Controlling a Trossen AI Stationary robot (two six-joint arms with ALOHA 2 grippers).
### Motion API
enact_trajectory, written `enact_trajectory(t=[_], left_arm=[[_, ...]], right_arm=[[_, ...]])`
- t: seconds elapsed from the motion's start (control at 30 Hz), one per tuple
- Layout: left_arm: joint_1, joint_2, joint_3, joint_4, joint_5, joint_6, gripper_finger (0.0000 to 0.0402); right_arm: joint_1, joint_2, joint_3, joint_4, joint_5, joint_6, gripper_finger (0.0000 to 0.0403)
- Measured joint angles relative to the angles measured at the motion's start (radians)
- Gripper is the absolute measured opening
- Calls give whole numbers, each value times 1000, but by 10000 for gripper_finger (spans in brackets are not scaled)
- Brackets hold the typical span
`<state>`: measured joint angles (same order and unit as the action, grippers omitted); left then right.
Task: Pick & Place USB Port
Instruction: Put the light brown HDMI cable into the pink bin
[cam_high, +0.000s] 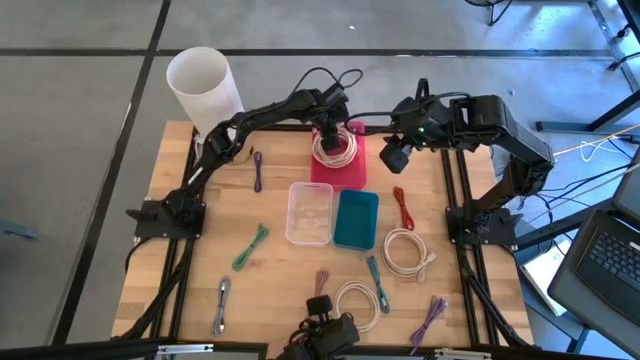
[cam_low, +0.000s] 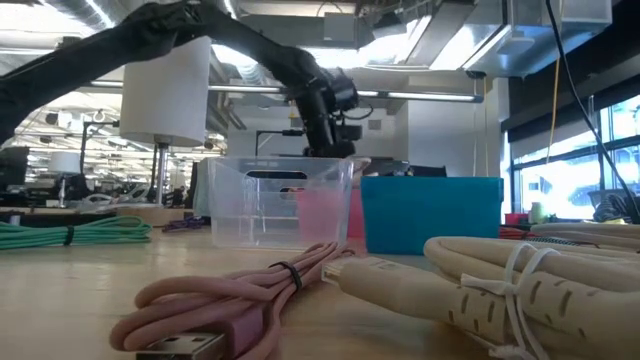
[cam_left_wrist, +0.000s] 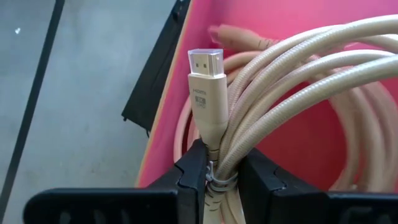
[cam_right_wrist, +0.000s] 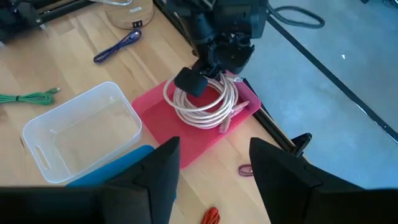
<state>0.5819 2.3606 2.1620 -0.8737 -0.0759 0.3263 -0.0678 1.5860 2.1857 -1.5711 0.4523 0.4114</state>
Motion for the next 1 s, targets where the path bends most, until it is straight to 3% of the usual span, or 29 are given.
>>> enact_trajectory(t=[0.4, 0.73, 1.0], left_arm=[[3, 43, 0, 28, -11, 0, 53], [3, 44, 0, 86, -47, -14, 180], [-3, -5, -1, 58, -63, 11, 230]], right_arm=[[0, 0, 0, 0, 0, -26, 197], [0, 0, 0, 0, 0, -23, 197], [0, 0, 0, 0, 0, -51, 197]])
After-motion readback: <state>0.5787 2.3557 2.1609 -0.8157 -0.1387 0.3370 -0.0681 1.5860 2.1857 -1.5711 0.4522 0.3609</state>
